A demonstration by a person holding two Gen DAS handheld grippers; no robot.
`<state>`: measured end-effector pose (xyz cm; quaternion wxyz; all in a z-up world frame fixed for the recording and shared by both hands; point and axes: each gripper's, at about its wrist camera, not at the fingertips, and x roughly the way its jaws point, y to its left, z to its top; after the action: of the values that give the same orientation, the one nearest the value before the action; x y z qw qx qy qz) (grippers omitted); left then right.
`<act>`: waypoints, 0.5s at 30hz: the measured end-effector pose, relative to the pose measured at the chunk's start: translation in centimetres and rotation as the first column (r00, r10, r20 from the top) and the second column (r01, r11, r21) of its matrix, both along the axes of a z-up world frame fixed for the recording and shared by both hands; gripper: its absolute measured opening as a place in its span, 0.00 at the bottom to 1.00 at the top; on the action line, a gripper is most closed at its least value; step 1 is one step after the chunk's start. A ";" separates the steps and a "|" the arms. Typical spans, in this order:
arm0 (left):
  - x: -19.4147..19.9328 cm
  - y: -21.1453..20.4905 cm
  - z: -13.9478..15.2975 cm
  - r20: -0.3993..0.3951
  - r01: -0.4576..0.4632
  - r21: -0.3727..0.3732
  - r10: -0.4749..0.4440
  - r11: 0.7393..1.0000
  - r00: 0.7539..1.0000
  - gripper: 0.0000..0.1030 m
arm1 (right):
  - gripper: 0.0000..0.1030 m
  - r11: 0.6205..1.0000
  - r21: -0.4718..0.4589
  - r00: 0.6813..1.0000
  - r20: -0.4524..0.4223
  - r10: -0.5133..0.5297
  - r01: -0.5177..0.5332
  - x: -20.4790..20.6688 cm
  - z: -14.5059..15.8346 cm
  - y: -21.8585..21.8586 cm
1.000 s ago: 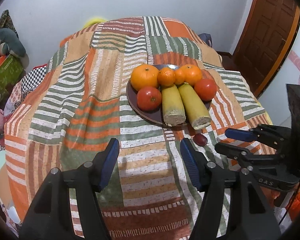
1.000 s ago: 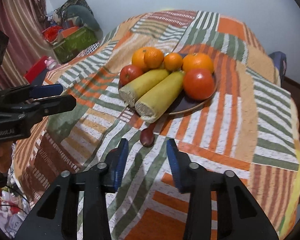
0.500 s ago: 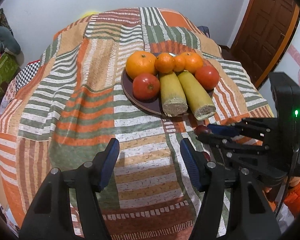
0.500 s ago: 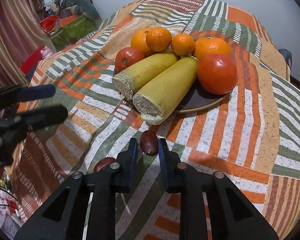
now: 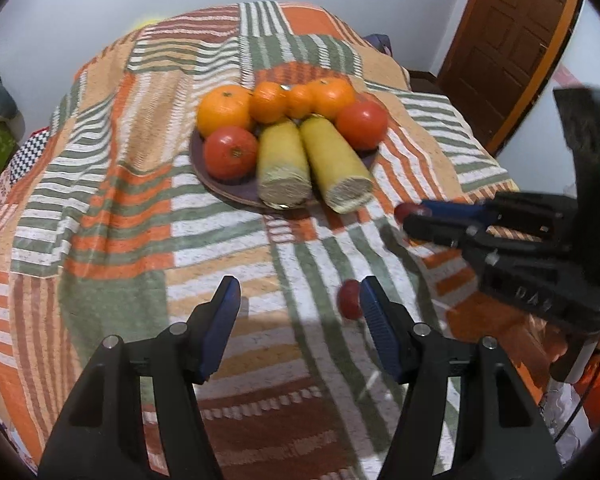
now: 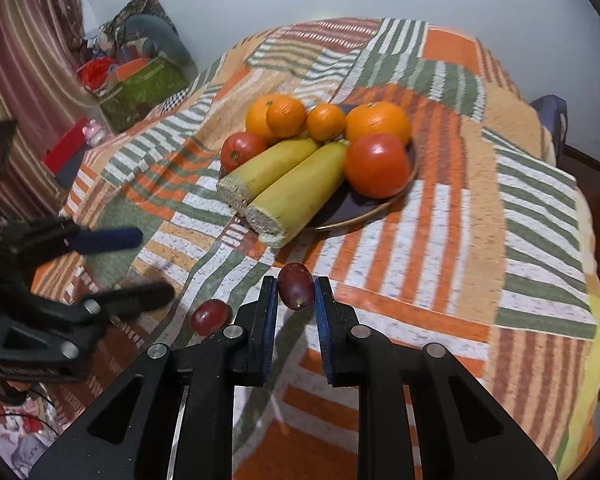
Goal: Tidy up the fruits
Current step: 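Close right gripper on a dark red plum while left gripper closes on the other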
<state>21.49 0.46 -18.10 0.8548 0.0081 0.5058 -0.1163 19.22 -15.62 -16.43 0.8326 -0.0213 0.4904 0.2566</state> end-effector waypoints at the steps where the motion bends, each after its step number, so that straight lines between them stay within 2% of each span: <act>1: 0.0 -0.3 -0.1 -0.005 0.005 0.001 -0.005 1.000 1.000 0.57 | 0.17 1.000 0.001 1.000 0.004 -0.005 0.005 -0.1 0.2 -0.2; 6: 0.0 -2.1 -1.1 -0.040 0.048 -0.013 -0.049 0.999 0.998 0.49 | 0.17 1.000 0.010 1.000 0.015 -0.016 0.016 -0.6 0.7 -0.9; 11: 0.4 -2.8 -2.3 -0.069 0.060 0.008 -0.060 0.998 0.996 0.31 | 0.17 1.000 0.015 1.000 0.015 -0.015 0.015 -0.7 0.7 -1.0; 15: 0.6 -2.8 -2.7 -0.077 0.067 -0.006 -0.067 0.998 0.995 0.22 | 0.17 1.000 0.023 1.000 0.015 -0.016 0.016 -0.7 0.8 -1.0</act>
<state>22.09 -2.39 -20.78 0.8301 0.0190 0.5377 -0.1462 18.54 -16.66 -15.66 0.8385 -0.0097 0.4813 0.2554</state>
